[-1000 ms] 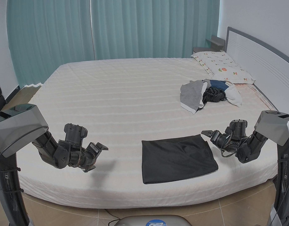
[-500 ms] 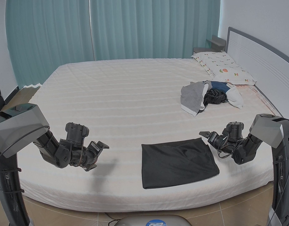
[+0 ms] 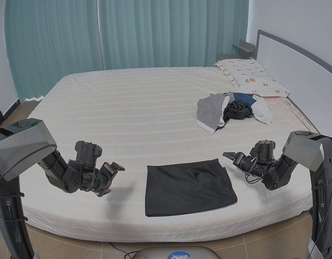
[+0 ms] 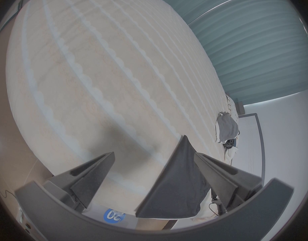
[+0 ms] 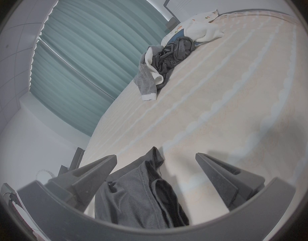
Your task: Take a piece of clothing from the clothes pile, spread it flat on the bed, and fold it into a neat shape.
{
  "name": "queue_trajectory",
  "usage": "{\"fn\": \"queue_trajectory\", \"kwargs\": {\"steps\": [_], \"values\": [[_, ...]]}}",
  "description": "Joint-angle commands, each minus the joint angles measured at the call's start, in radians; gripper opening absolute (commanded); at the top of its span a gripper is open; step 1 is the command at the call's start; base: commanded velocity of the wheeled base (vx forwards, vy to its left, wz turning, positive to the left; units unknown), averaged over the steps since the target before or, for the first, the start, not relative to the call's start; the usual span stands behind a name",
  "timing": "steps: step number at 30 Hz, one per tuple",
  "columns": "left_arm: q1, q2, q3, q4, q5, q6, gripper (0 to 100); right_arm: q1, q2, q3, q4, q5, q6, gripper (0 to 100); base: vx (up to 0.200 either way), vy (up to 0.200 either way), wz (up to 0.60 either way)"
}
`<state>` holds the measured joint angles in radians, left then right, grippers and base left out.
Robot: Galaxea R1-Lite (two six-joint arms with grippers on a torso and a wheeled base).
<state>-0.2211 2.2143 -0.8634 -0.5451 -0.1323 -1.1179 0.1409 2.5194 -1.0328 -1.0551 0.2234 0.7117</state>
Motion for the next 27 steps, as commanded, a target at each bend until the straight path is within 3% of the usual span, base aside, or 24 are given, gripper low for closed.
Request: {"fn": "queue_trajectory", "kwargs": {"steps": [1,6,8,27], "values": [[0.002,-0.002,-0.003,-0.001,0.023,-0.022,100,0.022,0.001,-0.026,0.02,0.005,-0.012,100,0.0,0.0,0.0],[0.0,-0.002,0.001,-0.003,0.036,-0.026,100,0.034,0.007,-0.03,0.027,0.007,-0.023,100,0.16,0.0,0.0],[0.0,0.002,-0.002,-0.003,0.039,-0.022,100,0.062,0.012,-0.026,0.032,0.05,-0.028,100,0.2,0.0,0.0],[-0.001,0.005,-0.005,-0.003,0.039,-0.017,100,0.1,0.006,0.003,0.04,0.149,-0.123,100,0.0,0.0,0.0]]}}
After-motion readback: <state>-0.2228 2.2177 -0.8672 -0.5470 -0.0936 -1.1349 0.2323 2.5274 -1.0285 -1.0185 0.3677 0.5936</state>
